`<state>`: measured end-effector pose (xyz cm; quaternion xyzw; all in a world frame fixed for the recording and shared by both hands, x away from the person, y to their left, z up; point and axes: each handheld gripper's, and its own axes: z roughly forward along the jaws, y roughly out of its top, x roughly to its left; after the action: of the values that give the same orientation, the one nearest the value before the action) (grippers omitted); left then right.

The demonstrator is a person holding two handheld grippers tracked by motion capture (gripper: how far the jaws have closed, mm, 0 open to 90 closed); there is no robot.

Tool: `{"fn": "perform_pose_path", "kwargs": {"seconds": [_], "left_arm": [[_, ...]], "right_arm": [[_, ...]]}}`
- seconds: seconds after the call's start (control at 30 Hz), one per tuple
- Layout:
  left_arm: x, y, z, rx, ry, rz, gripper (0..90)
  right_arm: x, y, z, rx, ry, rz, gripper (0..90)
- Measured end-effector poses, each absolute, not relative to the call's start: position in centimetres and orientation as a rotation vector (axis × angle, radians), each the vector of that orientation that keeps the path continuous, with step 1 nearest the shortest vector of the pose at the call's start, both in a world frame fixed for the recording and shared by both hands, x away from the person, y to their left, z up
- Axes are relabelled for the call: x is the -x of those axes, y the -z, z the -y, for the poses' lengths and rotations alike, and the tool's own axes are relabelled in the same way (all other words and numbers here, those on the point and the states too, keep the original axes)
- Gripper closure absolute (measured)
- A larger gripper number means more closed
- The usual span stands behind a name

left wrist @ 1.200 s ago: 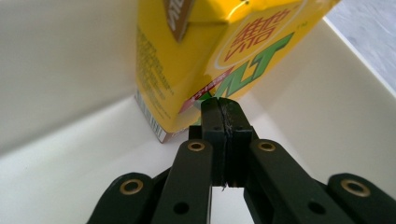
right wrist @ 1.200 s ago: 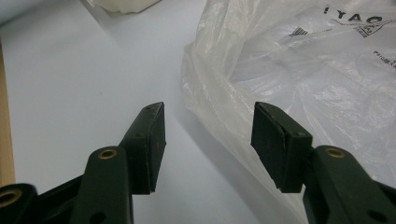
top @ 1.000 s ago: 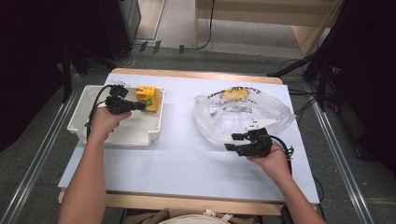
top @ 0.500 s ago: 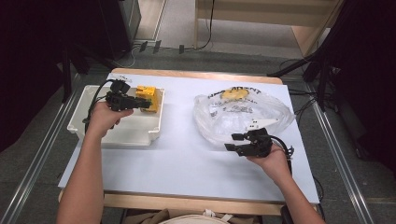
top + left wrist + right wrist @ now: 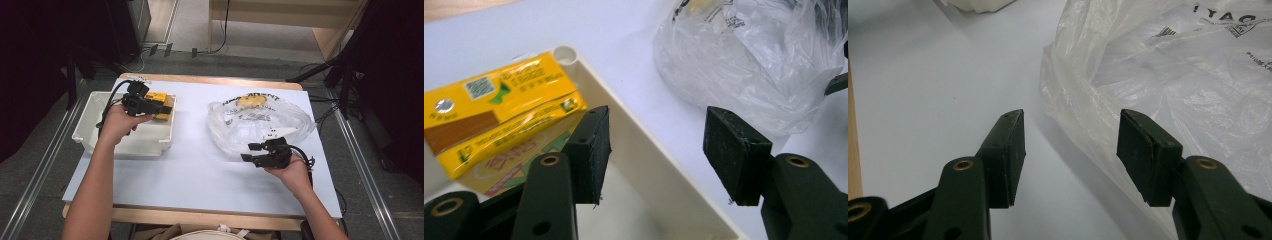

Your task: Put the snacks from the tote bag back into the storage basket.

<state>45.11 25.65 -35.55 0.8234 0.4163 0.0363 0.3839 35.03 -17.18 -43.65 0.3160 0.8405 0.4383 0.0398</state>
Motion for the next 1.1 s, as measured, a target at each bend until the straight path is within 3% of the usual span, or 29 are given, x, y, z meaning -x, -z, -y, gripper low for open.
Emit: {"fn": "perform_pose_path", "kwargs": {"seconds": [0.37,1.1], "left_arm": [[-44.5,34.8,-22.1,-2.141,-0.116,-0.996,43.5],[-38.1,36.3,-16.2,-2.2,-0.097,-0.824,40.9]], "right_arm": [[-35.1,43.7,17.3,-0.976,-1.344,-2.567,46.0],[-35.0,43.8,17.2,-0.975,-1.336,-2.567,45.4]]}}
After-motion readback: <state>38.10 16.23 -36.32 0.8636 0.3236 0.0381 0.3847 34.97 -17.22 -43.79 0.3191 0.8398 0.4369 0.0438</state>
